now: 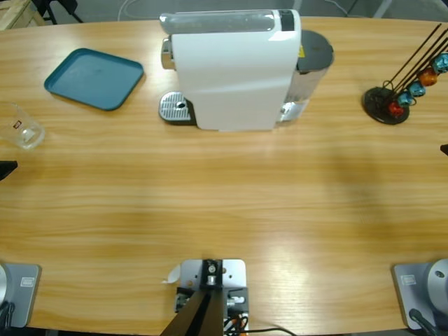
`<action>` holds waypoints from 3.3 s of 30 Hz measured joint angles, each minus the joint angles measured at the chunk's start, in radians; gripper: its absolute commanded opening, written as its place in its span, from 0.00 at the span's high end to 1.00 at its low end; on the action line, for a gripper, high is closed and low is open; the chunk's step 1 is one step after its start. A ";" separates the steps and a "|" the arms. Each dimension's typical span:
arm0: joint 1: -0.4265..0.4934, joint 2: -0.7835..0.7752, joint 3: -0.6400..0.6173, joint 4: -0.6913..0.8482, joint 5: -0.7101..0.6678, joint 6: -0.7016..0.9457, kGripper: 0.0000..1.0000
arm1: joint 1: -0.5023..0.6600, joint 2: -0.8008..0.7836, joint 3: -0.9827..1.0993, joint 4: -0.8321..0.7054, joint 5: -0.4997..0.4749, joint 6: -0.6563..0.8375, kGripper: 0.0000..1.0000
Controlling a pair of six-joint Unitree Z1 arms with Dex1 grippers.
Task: Pour coffee
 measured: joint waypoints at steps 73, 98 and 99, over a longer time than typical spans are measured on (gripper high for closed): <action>0.006 1.000 -0.702 -0.145 -0.332 -0.663 0.41 | 0.002 0.000 0.000 0.000 0.000 0.000 0.00; -0.018 1.011 -0.714 -0.145 -0.332 -0.676 1.00 | 0.002 0.005 0.000 0.000 0.000 0.000 0.00; -0.018 1.011 -0.714 -0.145 -0.332 -0.676 1.00 | 0.002 0.006 0.000 0.000 0.000 0.000 0.00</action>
